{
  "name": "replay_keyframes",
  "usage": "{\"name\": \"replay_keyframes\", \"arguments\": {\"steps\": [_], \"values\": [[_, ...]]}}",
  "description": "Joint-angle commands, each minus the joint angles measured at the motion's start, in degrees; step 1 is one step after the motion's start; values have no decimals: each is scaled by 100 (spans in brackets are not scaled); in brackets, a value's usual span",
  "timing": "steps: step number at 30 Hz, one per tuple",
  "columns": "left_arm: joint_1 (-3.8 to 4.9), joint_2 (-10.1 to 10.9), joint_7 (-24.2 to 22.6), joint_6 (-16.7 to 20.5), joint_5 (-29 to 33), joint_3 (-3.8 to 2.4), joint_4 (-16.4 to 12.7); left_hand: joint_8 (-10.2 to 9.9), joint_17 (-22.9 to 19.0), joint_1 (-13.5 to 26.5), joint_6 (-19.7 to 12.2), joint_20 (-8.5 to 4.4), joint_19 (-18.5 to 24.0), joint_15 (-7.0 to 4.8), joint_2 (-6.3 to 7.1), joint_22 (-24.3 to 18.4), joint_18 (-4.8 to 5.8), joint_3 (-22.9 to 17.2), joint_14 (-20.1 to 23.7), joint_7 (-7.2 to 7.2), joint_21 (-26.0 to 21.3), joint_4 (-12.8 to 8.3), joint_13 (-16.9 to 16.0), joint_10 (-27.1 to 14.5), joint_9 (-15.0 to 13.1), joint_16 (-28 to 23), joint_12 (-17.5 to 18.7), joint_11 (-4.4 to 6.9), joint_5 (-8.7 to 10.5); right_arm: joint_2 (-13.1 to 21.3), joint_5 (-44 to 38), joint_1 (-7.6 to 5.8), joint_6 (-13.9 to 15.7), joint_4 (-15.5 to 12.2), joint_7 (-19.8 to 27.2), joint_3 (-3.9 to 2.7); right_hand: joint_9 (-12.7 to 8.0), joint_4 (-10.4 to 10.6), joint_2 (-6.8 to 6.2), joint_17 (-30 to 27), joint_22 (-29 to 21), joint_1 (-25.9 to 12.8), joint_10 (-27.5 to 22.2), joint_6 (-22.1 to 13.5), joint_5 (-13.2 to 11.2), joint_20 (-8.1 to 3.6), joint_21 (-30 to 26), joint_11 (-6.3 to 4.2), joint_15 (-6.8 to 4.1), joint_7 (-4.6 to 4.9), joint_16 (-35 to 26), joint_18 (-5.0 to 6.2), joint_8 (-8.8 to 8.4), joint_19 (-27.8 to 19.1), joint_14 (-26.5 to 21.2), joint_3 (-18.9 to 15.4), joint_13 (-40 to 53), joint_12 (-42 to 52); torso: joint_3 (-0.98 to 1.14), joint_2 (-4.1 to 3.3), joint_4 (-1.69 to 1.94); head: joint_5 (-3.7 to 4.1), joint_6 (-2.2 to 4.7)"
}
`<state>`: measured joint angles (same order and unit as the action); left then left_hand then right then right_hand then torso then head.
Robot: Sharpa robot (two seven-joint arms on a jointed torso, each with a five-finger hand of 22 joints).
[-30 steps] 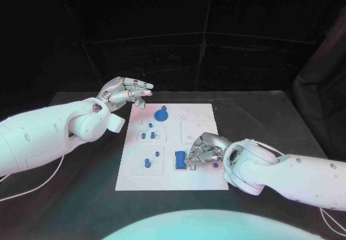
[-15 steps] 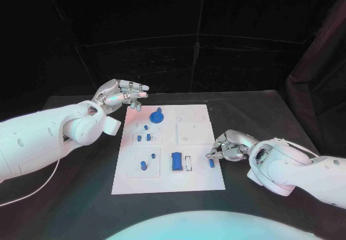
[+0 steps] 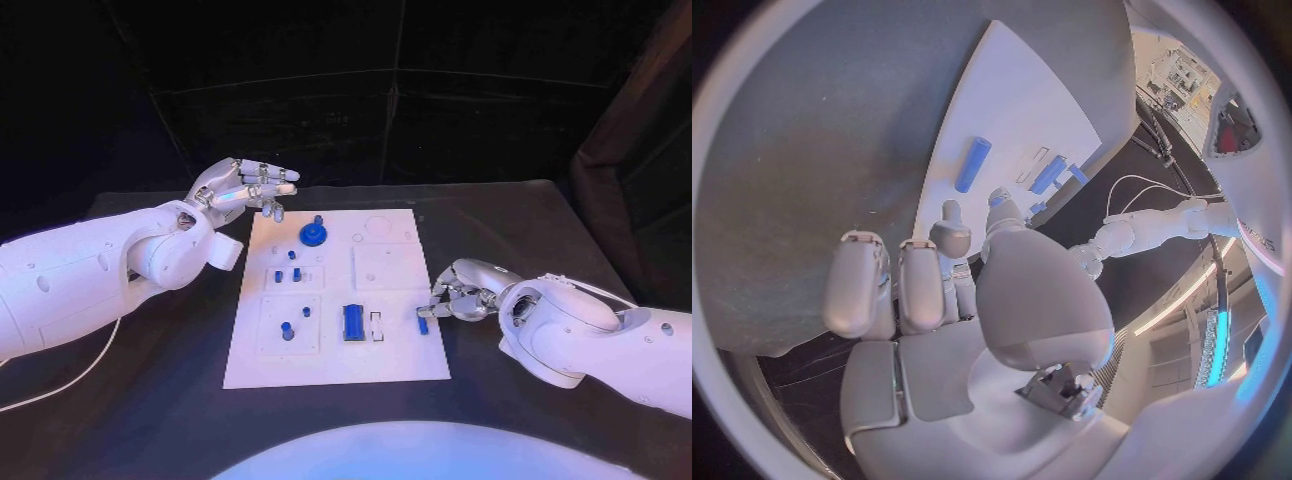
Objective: Assemble the parts on the task board
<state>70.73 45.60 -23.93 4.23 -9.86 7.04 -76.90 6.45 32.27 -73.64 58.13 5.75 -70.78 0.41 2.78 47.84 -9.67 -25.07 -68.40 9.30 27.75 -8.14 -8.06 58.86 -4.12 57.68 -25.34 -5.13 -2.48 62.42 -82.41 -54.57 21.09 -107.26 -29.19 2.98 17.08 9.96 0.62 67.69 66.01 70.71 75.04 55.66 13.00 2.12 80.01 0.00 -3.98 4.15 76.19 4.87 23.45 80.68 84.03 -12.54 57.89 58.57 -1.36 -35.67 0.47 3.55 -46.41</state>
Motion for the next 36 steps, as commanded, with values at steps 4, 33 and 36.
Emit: {"name": "replay_keyframes", "arguments": {"steps": [4, 33, 36], "values": [[7, 5, -44, -61, 23, -4, -14, -6, -7, 42, -34, 21, 4, -4, 2, -7, -71, 8, 51, 0, -19, -6, -7, -35, 7, 14, -29, 6, -27, -169, -323, 0, -423, 98, -299, 0, 12, -10, -12, -1, -13, -51, 32, 37, 50, -3, 30, -16, -16, 17, 16, -32, 22, 30, 234, -42, -6, 24, 5, -5, -3, -13, -14], [3, 7, -31, -179, 23, -4, 10, 2, -18, 40, -27, 22, 0, -3, 24, -16, -71, 18, 55, -2, -26, -19, -7, -46, 3, 20, -43, 4, -26, -637, -1120, 22, -1459, 349, -652, 3, 126, -440, 98, -69, -69, 537, -103, -14, -106, -4, -18, -8, -12, 36, -59, -23, -13, -21, 204, 27, -74, -131, 4, 3, -1, -11, -40], [3, 6, -33, -191, 22, -3, 11, 2, -18, 40, -27, 22, 0, -3, 24, -16, -71, 18, 55, -2, -26, -19, -7, -46, 3, 20, -43, 4, -26, -662, -1251, 37, -1485, 352, -685, 3, 137, -530, 156, -72, -59, 659, -112, -7, -198, -7, -17, -14, -17, 32, -66, -24, -23, -18, 203, 112, -79, -150, 6, 4, 7, -7, -38]]}}
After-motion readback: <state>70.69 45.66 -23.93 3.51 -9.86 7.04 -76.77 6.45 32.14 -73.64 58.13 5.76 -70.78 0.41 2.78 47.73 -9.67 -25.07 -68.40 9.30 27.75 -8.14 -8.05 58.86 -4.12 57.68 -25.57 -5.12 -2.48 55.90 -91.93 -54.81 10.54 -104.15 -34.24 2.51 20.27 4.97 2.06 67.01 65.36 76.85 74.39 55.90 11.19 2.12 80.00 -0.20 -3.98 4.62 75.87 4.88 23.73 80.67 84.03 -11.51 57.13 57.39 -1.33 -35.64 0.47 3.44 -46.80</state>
